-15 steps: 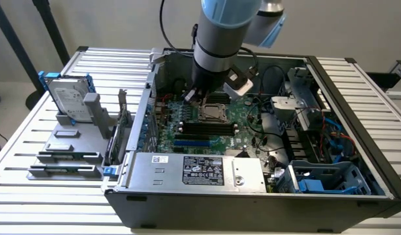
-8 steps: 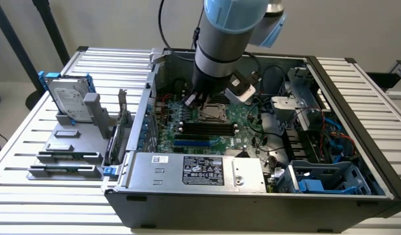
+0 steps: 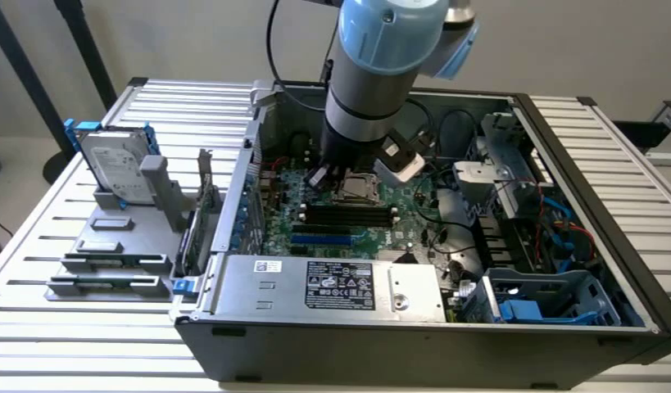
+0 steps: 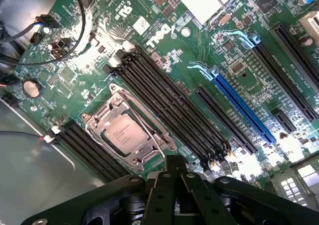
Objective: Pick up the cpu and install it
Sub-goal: 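Install the second cpu locking lever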
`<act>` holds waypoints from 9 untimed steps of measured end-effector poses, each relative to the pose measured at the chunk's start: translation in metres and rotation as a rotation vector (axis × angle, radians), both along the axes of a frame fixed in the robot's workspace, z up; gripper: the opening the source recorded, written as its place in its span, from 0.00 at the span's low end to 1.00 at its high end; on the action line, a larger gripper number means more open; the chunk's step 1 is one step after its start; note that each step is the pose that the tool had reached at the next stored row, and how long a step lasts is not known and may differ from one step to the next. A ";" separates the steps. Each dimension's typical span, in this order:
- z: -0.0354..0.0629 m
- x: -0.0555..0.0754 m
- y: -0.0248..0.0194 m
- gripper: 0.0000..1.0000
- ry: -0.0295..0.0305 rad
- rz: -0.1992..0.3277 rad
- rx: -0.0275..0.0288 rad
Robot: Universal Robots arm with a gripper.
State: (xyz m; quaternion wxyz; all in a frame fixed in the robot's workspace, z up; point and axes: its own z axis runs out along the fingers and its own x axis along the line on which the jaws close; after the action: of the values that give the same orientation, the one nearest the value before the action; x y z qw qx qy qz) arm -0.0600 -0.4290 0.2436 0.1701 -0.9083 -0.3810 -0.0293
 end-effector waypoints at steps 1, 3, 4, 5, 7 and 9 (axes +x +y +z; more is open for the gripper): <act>-0.0016 -0.001 0.0001 0.11 -0.0012 0.000 0.0001; -0.0037 -0.002 0.0010 0.11 -0.0043 -0.001 0.0001; -0.0040 -0.003 0.0017 0.11 -0.0055 -0.002 0.0002; -0.0045 -0.003 0.0023 0.11 -0.0067 -0.003 0.0004; -0.0056 -0.004 0.0034 0.11 -0.0092 -0.006 0.0008; -0.0070 -0.006 0.0041 0.11 -0.0118 -0.007 0.0005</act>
State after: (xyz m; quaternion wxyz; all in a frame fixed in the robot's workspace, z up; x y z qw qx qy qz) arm -0.0655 -0.4250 0.2367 0.1680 -0.9095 -0.3787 -0.0354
